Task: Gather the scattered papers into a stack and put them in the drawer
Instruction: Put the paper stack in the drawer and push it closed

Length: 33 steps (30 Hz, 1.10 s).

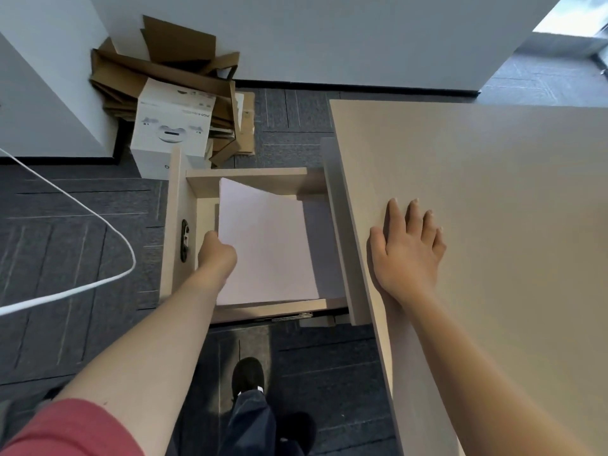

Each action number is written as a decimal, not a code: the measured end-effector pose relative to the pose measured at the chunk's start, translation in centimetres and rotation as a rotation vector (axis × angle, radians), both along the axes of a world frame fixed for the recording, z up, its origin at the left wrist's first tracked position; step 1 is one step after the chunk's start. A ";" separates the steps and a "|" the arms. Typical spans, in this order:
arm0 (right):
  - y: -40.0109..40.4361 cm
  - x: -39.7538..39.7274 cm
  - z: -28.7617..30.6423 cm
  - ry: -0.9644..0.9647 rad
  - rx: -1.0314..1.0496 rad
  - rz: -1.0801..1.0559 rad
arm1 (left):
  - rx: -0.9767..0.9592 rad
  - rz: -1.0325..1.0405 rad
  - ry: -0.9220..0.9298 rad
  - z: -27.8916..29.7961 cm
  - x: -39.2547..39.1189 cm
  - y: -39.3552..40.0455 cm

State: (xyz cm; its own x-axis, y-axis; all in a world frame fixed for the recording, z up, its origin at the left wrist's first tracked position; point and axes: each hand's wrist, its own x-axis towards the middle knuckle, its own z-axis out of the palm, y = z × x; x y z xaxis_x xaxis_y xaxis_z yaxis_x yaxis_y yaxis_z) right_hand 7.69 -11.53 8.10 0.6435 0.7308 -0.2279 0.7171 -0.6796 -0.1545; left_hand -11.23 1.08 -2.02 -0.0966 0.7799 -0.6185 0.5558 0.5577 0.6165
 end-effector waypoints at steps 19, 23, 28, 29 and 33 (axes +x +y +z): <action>-2.7 -0.5 0.4 0.048 0.032 0.108 | 0.204 -0.246 0.087 4.2 -4.2 -3.8; -3.2 -0.7 0.2 0.039 0.059 0.114 | 0.298 -0.147 0.335 3.6 -5.7 -4.3; -3.5 -0.7 0.2 0.045 0.058 0.131 | -0.008 0.006 0.338 3.3 -5.9 -4.8; -3.6 -0.7 0.2 0.044 0.058 0.133 | -0.013 0.011 0.346 3.2 -5.8 -4.7; -3.6 -0.6 0.4 0.039 0.060 0.139 | -0.021 0.025 0.252 2.6 -5.6 -4.6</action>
